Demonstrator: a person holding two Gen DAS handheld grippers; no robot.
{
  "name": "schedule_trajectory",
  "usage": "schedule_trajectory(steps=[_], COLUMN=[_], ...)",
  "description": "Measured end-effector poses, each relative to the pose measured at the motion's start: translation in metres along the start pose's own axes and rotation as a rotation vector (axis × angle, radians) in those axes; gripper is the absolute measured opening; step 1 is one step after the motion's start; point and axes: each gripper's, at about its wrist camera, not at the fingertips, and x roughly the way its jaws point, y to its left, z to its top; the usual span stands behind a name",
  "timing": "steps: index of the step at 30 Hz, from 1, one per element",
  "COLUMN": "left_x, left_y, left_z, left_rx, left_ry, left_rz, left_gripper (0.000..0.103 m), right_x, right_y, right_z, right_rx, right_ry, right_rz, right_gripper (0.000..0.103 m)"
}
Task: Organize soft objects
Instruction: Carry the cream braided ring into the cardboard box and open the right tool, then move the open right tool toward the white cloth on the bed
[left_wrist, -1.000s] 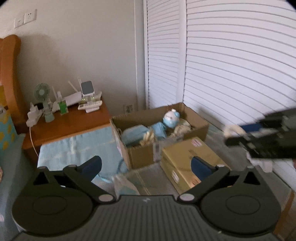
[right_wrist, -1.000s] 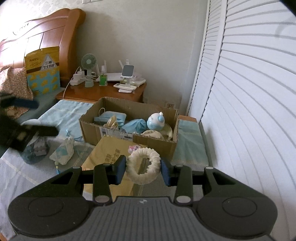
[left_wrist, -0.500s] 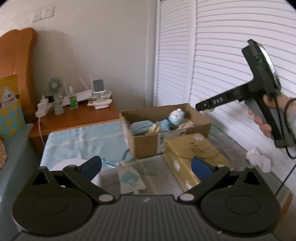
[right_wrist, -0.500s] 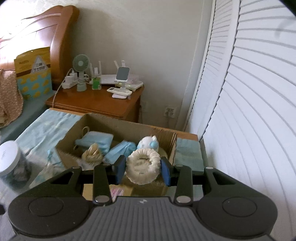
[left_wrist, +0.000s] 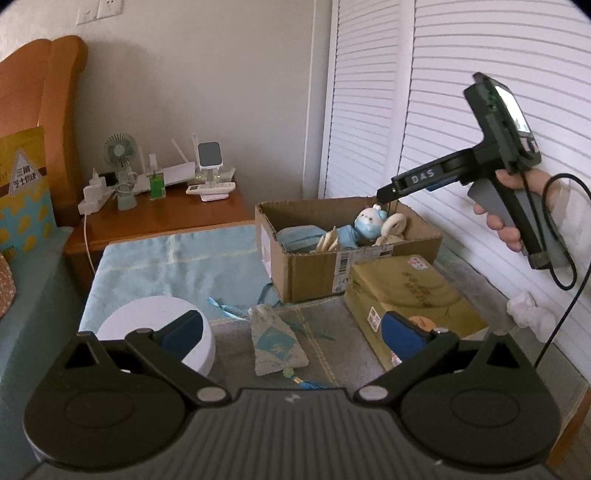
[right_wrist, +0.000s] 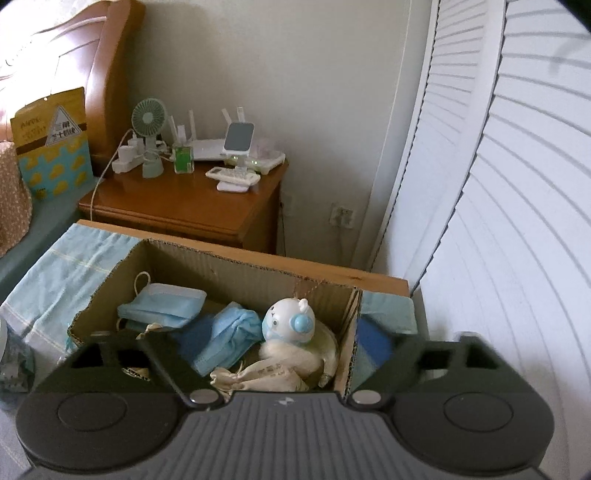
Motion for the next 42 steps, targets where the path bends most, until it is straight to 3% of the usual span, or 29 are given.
schedule_trajectory(steps=[11,19,32,42], left_x=[-0.007,-0.013,-0.018,-0.013], left_y=[-0.008,-0.013,-0.016,-0.016], left_z=[-0.002,-0.007,-0.01,-0.015], left_rx=[0.001,0.003,0.001,-0.009], left_ry=[0.011,0.04,0.038,0.053], left_rz=[0.002,0.011,-0.002,-0.032], left_gripper=[0.102,0.102,0.102,0.102], right_x=[-0.044,-0.075,-0.125,-0.126], right_y=[0.006,0.019,0.027,0.028], right_z=[-0.008,-0.033,-0.091,-0.13], right_rx=[0.007,0.006,0.077,0.102], right_ry=[-0.038,-0.039,-0.079,0.02], right_rz=[-0.001,0.019,-0.083,-0.133], right_gripper=[0.103,0.103,0.103,0.103])
